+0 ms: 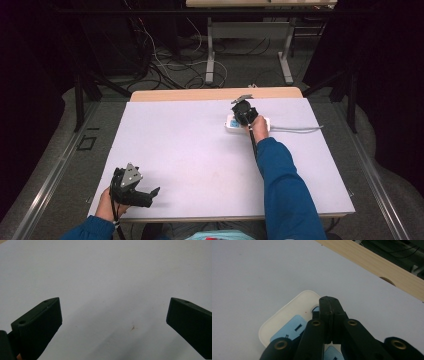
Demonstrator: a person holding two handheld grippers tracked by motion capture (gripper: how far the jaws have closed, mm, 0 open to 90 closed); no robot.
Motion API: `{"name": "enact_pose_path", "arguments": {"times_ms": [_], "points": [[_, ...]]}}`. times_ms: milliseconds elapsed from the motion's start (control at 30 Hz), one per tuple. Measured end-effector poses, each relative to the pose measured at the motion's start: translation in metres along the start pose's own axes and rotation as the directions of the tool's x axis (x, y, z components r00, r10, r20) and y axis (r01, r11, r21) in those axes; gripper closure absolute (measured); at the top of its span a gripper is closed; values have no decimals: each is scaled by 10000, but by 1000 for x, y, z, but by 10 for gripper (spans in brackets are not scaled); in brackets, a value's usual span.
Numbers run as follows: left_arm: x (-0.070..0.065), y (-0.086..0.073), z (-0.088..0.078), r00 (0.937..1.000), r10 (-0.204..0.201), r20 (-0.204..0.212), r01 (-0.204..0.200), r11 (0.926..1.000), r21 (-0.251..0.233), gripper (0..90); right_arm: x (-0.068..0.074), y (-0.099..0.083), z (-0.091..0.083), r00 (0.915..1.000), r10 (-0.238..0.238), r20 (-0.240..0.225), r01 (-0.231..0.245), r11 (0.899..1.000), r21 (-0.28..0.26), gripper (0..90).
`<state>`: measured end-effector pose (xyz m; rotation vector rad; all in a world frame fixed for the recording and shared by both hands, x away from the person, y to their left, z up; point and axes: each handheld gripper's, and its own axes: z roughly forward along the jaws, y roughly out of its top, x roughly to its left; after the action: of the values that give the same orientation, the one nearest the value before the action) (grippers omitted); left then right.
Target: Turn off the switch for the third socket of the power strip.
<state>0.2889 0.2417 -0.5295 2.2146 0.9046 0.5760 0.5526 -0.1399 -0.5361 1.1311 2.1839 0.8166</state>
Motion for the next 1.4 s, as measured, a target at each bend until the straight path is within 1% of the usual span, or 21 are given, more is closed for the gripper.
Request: {"name": "enact_pose_path", "arguments": {"times_ms": [33,133,200,333,433,467,500,567,733,833,867,900,933,967,1067,1100,1133,1233,1267,1300,1400], "points": [[0,0,0,10000,4,1,-4,10000,13,2,0,0,0,10000,-12,5,12,10000,8,900],[0,0,0,10000,-28,-15,28,10000,-26,2,0,0,0,9998,179,-103,-179,9998,-6,900],[0,0,0,10000,6,0,-6,10000,12,2,-2,-1,0,9997,145,-197,-146,9999,-57,900],[0,0,0,10000,-13,-2,13,10000,23,2,-2,-1,0,9994,277,-206,-278,9996,-53,900],[0,0,0,10000,4,8,-5,10000,21,2,-2,-1,0,9992,312,-240,-314,9995,-58,900],[0,0,0,10000,-13,-14,13,10000,5,2,-2,-1,0,9991,336,-270,-341,9993,-169,900],[0,0,0,10000,9,-19,-9,10000,-14,2,-3,-1,0,9992,295,-259,-298,9995,-121,900],[0,0,0,10000,0,-4,0,10000,17,2,-3,-2,0,9982,487,-345,-491,9987,-113,900],[0,0,0,10000,-2,16,2,10000,27,2,-4,-2,0,9981,500,-357,-505,9986,-139,900],[0,0,0,10000,-26,-7,26,10000,19,2,-5,-2,0,9975,515,-474,-522,9985,-152,900],[0,0,-1,10000,-23,5,23,10000,28,2,-5,-2,0,9979,489,-429,-496,9986,-166,900],[0,0,-1,10000,-20,6,20,10000,27,2,-6,-2,0,9976,517,-456,-524,9985,-157,900],[0,0,0,10000,-19,-2,19,10000,28,2,-6,-3,1,9968,603,-528,-618,9978,-258,900],[0,0,0,10000,-20,6,20,10000,24,2,-6,-3,0,9968,637,-483,-646,9977,-183,900],[0,0,0,10000,-21,-6,21,10000,29,2,-6,-3,0,9966,644,-518,-654,9977,-192,900],[0,0,0,10000,-28,6,28,10000,25,2,-6,-3,0,9960,731,-509,-742,9970,-215,900],[0,0,-1,10000,-21,11,21,10000,25,2,-6,-3,0,9963,651,-557,-664,9976,-213,900],[0,0,-1,10000,-21,-19,21,10000,44,2,-6,-2,0,9961,720,-514,-729,9972,-163,900],[0,0,-1,10000,-22,-21,22,10000,34,2,-7,-2,-1,9970,571,-528,-578,9983,-117,900],[0,0,-1,10000,-19,-13,19,10000,45,2,-7,-2,0,9969,546,-570,-554,9984,-118,900],[0,0,-1,10000,-17,-24,18,10000,47,2,-6,-1,-1,9979,430,-492,-434,9990,-75,900]]}}
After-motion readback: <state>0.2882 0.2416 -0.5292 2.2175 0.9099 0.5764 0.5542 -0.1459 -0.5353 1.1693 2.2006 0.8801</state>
